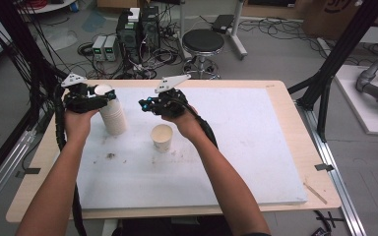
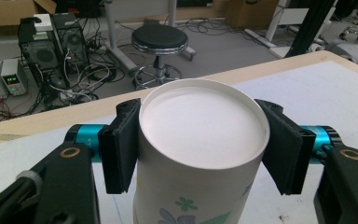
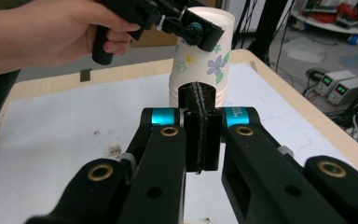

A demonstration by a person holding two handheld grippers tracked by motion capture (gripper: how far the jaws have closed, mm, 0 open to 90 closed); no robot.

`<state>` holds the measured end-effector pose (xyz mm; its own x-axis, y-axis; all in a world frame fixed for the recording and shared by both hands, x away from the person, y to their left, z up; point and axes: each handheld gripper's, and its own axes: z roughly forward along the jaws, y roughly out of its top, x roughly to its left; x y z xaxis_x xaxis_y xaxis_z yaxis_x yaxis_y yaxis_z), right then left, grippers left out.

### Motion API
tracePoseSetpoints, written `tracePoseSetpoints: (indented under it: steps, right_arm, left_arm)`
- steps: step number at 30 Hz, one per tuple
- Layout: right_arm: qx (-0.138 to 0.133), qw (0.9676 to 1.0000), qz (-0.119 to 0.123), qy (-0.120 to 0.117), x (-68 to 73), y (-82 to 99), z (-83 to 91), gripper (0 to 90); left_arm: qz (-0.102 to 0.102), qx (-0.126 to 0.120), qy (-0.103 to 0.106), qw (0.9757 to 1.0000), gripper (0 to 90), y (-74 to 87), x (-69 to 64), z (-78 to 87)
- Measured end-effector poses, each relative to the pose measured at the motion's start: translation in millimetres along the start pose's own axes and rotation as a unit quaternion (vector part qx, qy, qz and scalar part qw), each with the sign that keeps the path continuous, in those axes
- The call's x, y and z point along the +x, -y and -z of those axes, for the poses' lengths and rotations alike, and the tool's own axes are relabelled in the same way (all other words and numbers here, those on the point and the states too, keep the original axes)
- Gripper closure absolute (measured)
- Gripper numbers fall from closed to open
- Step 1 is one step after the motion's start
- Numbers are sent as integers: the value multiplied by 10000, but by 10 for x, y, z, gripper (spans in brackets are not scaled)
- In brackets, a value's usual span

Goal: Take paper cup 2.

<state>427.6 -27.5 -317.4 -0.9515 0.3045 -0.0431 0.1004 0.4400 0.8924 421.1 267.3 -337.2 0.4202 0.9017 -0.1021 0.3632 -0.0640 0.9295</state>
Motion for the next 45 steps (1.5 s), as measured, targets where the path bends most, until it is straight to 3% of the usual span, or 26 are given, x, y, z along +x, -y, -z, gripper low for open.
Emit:
tracePoseSetpoints:
  steps: [3,12,17,30,45]
  right_arm:
    - [208,9998,-22,-15,-46,-31,-121,900]
    - [438,9989,-151,-55,-148,12,-396,900]
    - [570,9980,-235,-147,-150,26,-545,900]
    - [936,9952,-82,-267,-91,-24,-966,900]
    - [1264,9916,-217,-177,-121,27,-1131,900]
  left_arm:
    - [-56,26,-8,10000,353,0,-14,-8]
    - [17,14,29,10000,353,10,24,10]
    - [72,3,43,10000,352,13,36,15]
    - [105,10,50,9999,351,14,44,25]
    - [97,18,39,9999,352,13,31,20]
